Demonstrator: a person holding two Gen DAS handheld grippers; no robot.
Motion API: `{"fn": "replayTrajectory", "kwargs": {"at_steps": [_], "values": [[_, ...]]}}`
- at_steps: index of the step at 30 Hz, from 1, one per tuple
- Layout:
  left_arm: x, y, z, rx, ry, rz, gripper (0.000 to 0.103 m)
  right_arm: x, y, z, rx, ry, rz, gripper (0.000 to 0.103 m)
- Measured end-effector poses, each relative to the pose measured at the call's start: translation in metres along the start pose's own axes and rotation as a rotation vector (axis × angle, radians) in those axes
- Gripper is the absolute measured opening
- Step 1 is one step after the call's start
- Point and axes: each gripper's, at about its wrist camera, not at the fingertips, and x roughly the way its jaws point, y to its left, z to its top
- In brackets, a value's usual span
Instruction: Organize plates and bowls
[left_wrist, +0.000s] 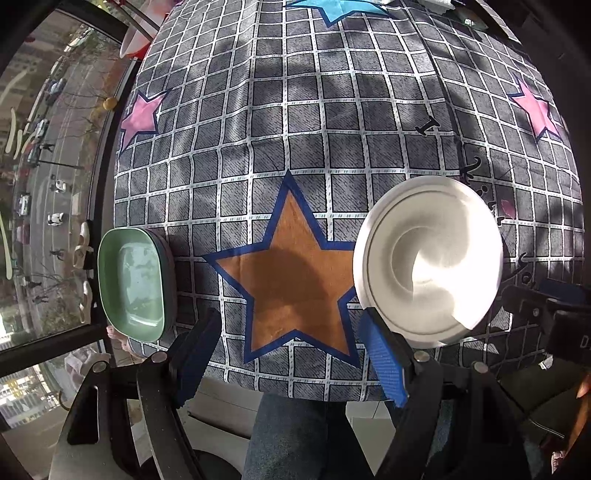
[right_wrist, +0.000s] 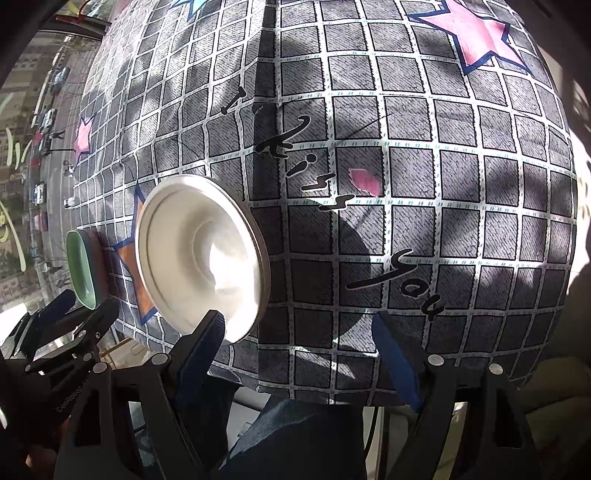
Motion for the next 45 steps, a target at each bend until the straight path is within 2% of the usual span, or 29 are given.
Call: {"fn": "replayTrajectory", "kwargs": {"at_steps": [11,31,38,45], "values": [[0.002,0.004,-0.002,-0.030,0.010,-0.002,0.080,0.001,0.010,0.002,-0.050,0.002,-0.009,0.083],[0.014,-0.012,0.005,-0.017,0.030,-0.012,0.080,0.003,-0.004,-0.003,-0.023,-0.002,-0.006,0.083],[0.023,-0.009,0.009,-0.063,0.028,-0.051,0.080,0.006,0.001,-0.004,-0.027,0.004,-0.017,0.083],[0.037,-0.013,0.016,-0.064,0.036,-0.075,0.080,0.011,0.013,0.000,-0.049,0.005,-0.044,0.083]]}}
